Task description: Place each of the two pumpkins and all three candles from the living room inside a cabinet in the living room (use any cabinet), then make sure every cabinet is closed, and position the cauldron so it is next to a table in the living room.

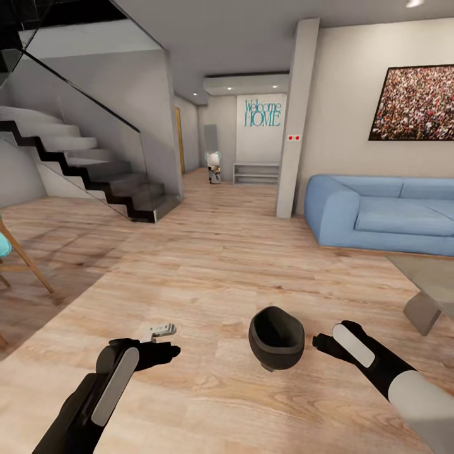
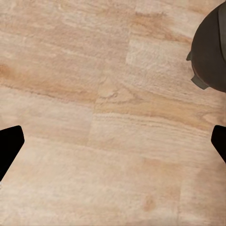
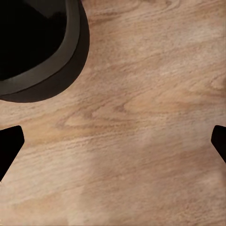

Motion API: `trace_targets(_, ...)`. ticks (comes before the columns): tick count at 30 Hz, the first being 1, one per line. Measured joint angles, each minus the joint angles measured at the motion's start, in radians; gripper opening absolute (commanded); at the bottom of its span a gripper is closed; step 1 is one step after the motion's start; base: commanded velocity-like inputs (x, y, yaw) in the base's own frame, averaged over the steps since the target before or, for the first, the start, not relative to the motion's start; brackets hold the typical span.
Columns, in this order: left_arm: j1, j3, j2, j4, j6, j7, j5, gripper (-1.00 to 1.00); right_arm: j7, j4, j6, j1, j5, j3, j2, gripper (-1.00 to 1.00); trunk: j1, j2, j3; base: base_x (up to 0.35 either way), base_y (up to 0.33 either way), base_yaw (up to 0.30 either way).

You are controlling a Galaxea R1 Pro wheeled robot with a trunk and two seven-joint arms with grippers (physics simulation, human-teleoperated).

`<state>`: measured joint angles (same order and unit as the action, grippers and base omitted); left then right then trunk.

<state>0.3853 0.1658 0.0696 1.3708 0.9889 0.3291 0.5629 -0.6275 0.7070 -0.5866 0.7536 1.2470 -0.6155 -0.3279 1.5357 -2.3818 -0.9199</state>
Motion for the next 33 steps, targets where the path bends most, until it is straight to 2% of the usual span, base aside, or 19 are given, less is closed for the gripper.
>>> trace_targets(25,0.001,0.009,-0.011,-0.033,0.0,-0.002,-0.003,1.0,-0.002,-0.002,0.002,0.0,0.0,0.0,0.003,1.0,-0.096,0.175,0.078,0.0,0.0,0.0)
trace_targets(33,0.001,0.012,-0.007,-0.037,0.0,-0.002,-0.002,1.0,0.005,-0.002,0.074,0.0,0.001,-0.007,0.001,1.0,-0.096,0.175,0.078,0.0,0.015,-0.029)
